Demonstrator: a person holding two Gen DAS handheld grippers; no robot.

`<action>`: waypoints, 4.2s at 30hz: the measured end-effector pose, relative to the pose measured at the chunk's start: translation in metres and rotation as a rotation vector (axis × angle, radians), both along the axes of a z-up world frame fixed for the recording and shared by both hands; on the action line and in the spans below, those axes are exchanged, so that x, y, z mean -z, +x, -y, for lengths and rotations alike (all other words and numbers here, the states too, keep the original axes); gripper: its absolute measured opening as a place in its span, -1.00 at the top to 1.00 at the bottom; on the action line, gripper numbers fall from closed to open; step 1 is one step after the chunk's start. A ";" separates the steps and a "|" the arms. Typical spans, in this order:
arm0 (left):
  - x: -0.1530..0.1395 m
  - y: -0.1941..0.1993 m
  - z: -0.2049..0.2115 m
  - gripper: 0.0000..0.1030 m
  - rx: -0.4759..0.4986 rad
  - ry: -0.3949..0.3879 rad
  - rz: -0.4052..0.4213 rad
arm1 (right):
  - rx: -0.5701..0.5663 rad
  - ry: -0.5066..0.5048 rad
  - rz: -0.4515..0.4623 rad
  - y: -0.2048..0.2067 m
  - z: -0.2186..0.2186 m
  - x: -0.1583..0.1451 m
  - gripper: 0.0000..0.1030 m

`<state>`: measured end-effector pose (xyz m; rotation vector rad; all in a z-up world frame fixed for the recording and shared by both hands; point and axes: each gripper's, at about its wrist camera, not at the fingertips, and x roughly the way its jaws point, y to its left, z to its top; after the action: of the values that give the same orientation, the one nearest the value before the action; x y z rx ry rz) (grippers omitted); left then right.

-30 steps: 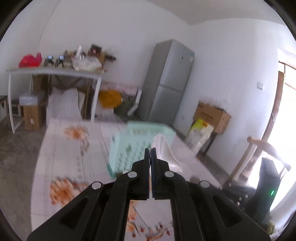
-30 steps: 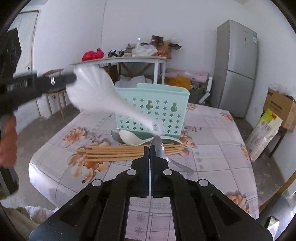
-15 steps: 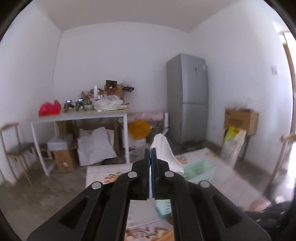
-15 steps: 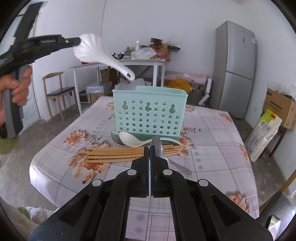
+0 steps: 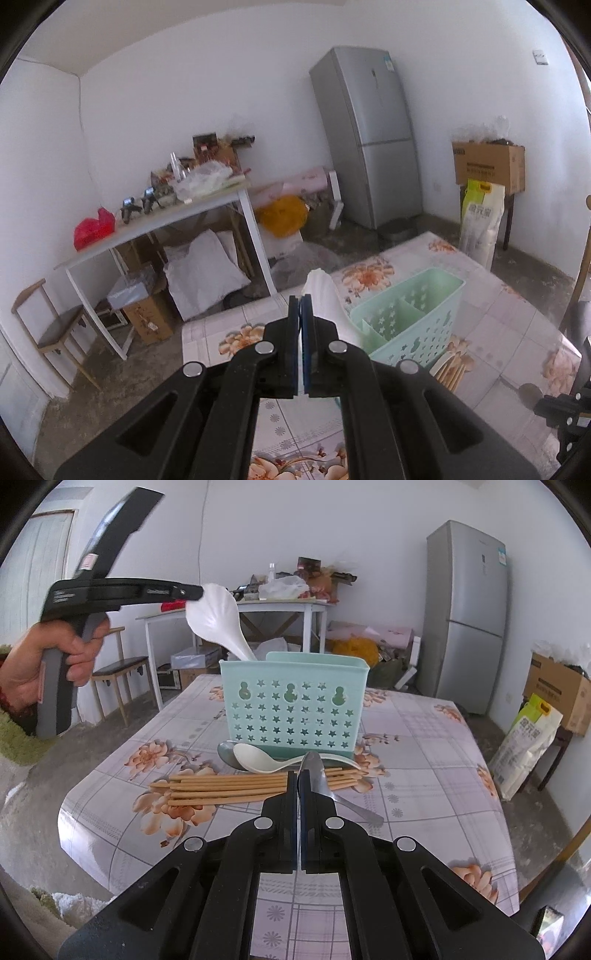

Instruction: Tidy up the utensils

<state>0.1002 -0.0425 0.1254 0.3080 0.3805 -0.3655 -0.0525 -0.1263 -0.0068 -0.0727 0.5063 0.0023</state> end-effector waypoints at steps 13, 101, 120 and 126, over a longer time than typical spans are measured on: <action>0.008 0.022 -0.010 0.34 -0.019 -0.227 -0.117 | 0.011 -0.001 0.003 0.002 0.003 0.001 1.00; 0.132 -0.030 -0.082 -0.34 -0.129 -0.449 -0.377 | -0.196 0.566 0.111 0.150 0.081 -0.060 1.00; 0.128 -0.032 -0.074 -0.34 -0.129 -0.424 -0.395 | -0.060 0.481 -0.073 0.066 0.060 -0.001 0.10; 0.133 -0.030 -0.071 -0.34 -0.144 -0.397 -0.427 | -0.030 0.434 -0.220 0.057 0.036 0.044 0.07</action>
<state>0.0704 0.0284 -0.0079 -0.1911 0.7310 -0.3555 0.0043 -0.1623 -0.0508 0.3483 0.7143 0.1507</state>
